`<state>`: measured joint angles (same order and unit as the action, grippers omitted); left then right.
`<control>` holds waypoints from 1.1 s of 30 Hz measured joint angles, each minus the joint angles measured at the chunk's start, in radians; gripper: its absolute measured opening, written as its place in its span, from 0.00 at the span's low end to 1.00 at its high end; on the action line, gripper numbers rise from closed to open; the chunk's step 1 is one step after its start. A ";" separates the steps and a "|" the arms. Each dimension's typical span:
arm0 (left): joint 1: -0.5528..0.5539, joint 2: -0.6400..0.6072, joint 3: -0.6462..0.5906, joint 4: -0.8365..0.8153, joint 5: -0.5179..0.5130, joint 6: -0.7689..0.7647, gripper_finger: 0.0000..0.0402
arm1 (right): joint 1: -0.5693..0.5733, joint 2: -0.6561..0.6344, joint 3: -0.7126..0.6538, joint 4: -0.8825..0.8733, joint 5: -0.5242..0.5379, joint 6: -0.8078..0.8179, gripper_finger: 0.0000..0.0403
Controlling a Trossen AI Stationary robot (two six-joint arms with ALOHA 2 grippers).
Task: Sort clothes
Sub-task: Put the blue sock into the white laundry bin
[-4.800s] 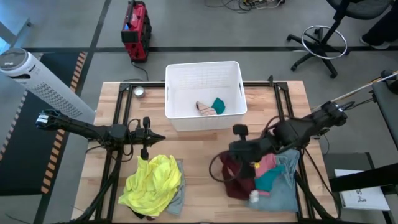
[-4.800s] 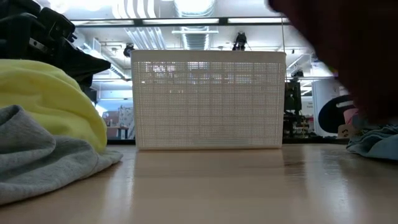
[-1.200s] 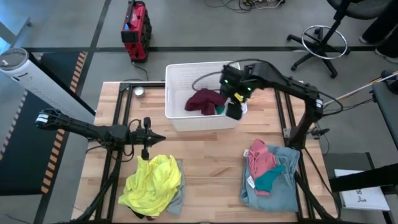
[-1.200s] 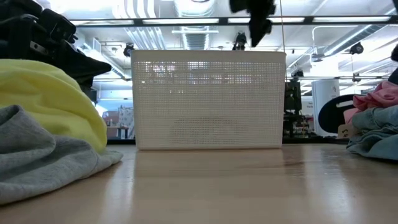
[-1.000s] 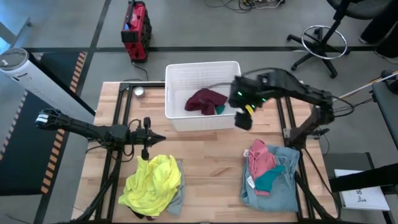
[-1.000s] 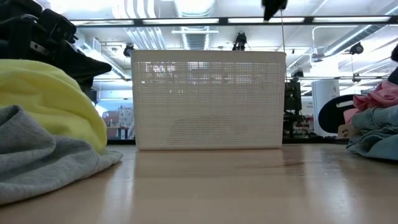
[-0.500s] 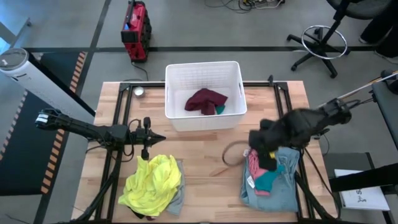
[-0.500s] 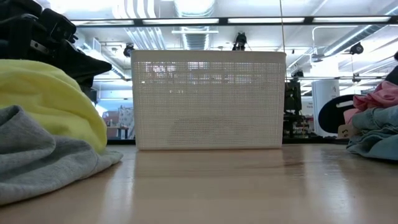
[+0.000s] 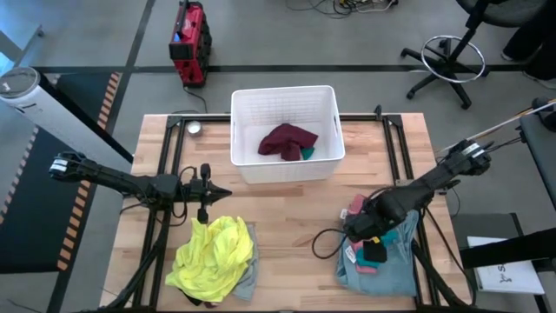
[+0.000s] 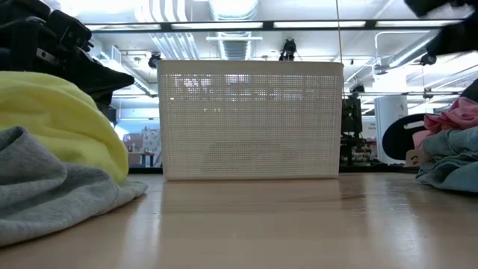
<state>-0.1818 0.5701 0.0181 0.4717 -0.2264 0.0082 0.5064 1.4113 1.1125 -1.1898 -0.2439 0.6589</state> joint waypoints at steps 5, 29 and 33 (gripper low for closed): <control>0.000 0.000 0.000 0.000 0.000 0.000 0.00 | 0.000 0.000 -0.131 0.080 -0.055 -0.002 0.58; 0.000 0.000 0.000 0.000 0.000 0.002 0.00 | -0.005 0.000 -0.125 0.252 -0.228 -0.067 0.01; 0.000 0.000 0.000 0.000 0.000 0.002 0.00 | -0.022 0.000 -0.006 0.250 -0.183 -0.105 0.00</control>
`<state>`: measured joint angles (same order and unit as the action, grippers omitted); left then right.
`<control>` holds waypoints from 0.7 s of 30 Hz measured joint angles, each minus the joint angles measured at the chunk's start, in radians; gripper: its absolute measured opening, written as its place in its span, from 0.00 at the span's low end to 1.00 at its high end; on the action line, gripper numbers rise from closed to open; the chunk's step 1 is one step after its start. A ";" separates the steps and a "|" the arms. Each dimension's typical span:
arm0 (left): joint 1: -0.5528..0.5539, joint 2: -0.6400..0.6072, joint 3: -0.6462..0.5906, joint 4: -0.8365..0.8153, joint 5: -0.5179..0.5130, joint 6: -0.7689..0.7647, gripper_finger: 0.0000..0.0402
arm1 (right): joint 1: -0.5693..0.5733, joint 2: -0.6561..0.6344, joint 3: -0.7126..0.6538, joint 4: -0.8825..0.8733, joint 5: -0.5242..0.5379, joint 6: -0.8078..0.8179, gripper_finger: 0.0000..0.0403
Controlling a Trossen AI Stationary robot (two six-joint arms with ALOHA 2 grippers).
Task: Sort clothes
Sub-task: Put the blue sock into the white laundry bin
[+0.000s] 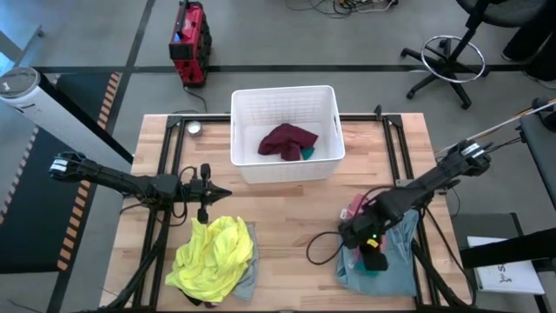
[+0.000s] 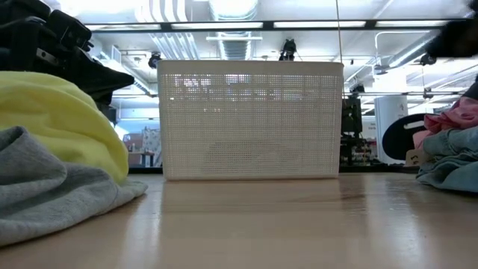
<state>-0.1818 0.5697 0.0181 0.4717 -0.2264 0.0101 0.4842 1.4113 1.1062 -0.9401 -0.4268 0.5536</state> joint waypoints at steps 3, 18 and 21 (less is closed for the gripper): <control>0.000 0.000 0.000 0.000 0.000 0.001 0.00 | -0.019 0.000 0.111 -0.033 0.103 -0.056 0.00; 0.000 0.000 0.000 0.006 0.000 0.007 0.00 | -0.209 0.006 0.584 0.027 0.969 -0.528 0.00; 0.000 0.000 0.000 0.008 0.000 0.008 0.00 | -0.296 0.006 0.623 0.123 1.002 -0.629 0.00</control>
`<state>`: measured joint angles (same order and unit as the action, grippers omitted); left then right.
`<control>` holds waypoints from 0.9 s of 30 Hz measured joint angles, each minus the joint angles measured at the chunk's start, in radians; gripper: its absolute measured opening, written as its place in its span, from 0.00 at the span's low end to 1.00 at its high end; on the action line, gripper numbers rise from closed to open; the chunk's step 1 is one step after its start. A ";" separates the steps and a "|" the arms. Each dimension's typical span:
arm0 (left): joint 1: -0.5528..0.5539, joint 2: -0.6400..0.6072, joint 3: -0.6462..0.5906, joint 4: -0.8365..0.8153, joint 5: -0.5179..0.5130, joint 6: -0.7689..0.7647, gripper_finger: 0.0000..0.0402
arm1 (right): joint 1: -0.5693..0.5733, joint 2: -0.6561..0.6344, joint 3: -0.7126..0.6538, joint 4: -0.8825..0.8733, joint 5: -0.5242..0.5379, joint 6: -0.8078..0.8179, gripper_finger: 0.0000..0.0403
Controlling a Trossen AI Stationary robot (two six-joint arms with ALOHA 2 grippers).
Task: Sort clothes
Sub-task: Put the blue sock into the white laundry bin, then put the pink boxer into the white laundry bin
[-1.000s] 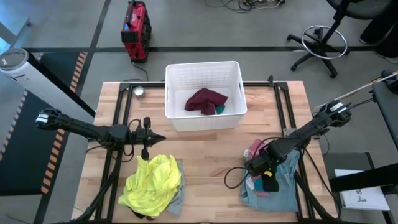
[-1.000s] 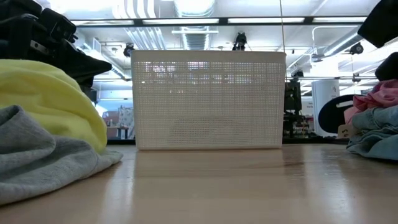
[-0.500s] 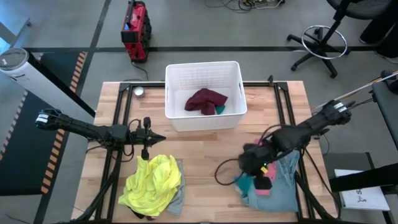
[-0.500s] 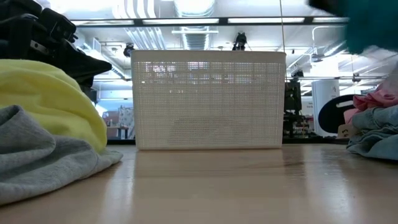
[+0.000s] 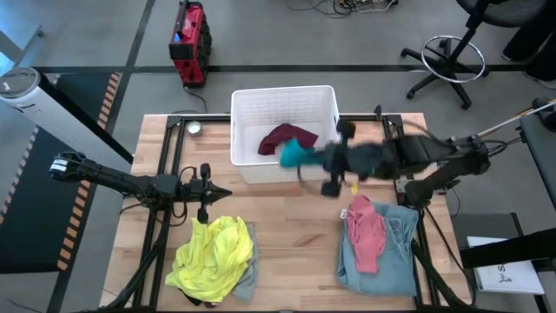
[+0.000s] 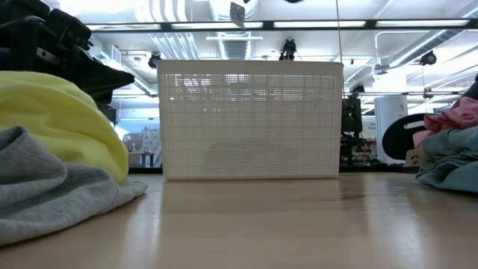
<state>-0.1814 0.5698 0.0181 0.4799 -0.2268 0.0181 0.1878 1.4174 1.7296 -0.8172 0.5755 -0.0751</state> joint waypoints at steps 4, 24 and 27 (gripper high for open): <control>0.000 0.000 0.000 0.000 0.000 0.000 0.00 | -0.136 0.000 0.004 0.164 -0.103 -0.099 0.00; 0.000 0.002 0.000 -0.005 0.000 0.000 0.00 | -0.448 0.359 0.090 0.264 -0.391 -0.027 0.07; 0.000 0.003 0.000 -0.006 0.000 -0.001 0.00 | -0.441 0.410 0.188 0.167 -0.449 0.018 0.16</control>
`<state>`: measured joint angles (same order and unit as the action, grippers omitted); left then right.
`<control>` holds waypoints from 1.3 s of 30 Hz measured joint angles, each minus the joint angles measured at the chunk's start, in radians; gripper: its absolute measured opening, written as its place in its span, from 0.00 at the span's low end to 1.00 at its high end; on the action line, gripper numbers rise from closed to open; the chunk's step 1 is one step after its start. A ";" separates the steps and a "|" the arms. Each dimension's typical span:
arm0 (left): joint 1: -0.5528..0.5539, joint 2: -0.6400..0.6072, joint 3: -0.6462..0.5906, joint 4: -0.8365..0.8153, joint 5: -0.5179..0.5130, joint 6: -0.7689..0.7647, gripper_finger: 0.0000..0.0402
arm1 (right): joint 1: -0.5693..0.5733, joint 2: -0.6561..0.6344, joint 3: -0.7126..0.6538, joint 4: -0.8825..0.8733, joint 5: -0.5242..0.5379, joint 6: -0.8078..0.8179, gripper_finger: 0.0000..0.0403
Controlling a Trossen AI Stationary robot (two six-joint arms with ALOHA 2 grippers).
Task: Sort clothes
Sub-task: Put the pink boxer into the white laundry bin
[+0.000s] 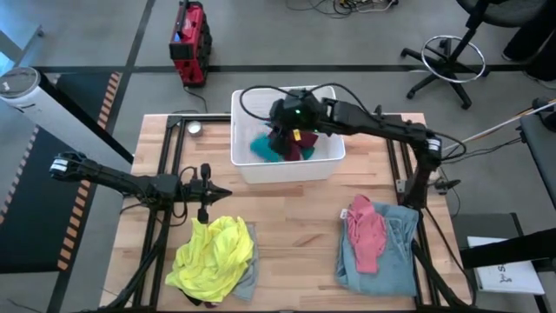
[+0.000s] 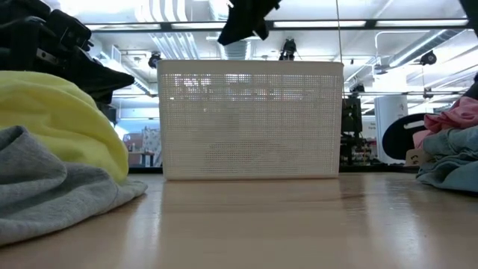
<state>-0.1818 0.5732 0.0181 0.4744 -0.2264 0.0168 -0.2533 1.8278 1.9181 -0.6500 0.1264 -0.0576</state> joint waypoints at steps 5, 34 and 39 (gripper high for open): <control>0.000 0.002 0.000 0.001 0.000 -0.002 0.00 | 0.024 0.058 0.173 -0.147 -0.024 0.037 0.34; 0.000 0.008 0.000 -0.002 0.000 -0.003 0.00 | 0.560 -0.227 -0.073 -0.731 -0.030 0.338 0.32; 0.000 0.009 0.000 -0.002 0.000 -0.003 0.00 | 0.652 -0.236 -0.222 -0.729 -0.067 0.511 0.42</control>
<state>-0.1818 0.5819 0.0181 0.4728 -0.2262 0.0135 0.3984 1.5917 1.6964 -1.3788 0.0595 0.4537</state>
